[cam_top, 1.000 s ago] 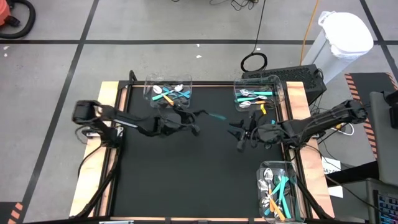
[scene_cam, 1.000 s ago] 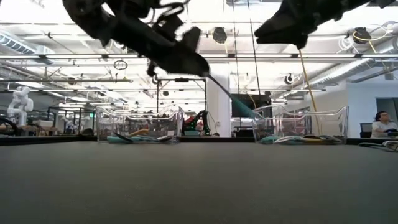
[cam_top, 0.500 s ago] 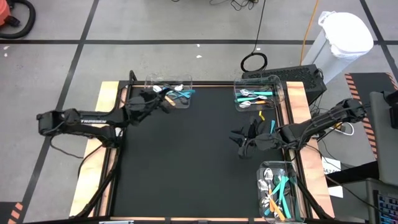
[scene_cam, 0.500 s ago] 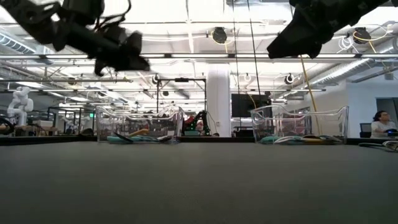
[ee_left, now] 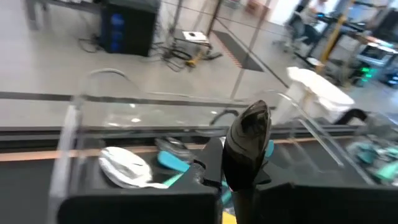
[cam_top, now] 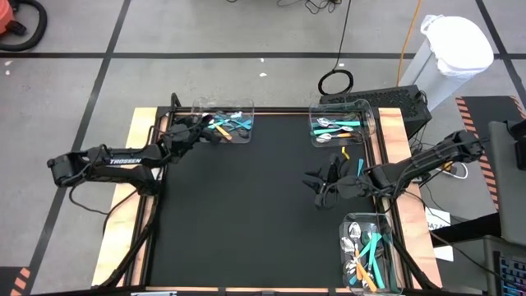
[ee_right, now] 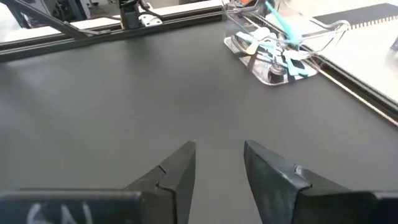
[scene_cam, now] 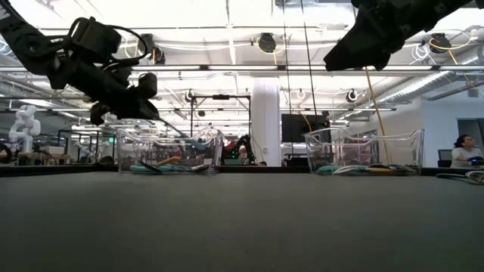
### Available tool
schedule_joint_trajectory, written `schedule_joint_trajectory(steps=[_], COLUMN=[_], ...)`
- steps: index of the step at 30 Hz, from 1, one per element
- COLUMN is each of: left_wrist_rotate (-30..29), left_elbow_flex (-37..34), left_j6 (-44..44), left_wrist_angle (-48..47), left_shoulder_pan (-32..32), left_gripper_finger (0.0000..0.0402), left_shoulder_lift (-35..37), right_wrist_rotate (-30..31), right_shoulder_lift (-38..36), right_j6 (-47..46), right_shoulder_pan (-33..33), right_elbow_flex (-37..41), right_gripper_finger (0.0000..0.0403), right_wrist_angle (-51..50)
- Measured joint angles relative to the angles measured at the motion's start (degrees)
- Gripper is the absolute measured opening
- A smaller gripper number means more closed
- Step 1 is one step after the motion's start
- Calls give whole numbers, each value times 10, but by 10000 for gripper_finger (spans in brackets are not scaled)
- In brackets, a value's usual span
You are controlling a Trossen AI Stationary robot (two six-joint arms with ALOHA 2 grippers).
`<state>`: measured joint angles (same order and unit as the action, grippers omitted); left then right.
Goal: Sort silverware by color (type)
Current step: Put the blue spoon into the top left transparent bin, then put the blue spoon into the bottom transparent bin
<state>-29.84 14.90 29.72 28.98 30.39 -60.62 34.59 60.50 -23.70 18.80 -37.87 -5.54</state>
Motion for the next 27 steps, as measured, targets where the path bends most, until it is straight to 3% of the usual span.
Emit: schedule_joint_trajectory(steps=[8, 16, 21, 27], left_wrist_rotate=[15, 18, 19, 73], left_elbow_flex=[0, 10, 34, 57], left_j6=[0, -31, -61, -62], left_wrist_angle=[-13, -10, -9, -8], left_shoulder_pan=[5, 2, 1, -34], left_gripper_finger=[118, 229, 252, 253], left_shoulder_lift=[0, 2, 8, 7], right_wrist_rotate=[0, -36, -72, -126], right_shoulder_lift=[0, 0, 0, 0], right_j6=[-8, -167, -235, -299], right_shoulder_pan=[-21, -74, -96, -117], right_elbow_flex=[0, 0, 0, 0], right_gripper_finger=[132, 132, 132, 132], right_wrist_angle=[-30, -197, -276, -313])
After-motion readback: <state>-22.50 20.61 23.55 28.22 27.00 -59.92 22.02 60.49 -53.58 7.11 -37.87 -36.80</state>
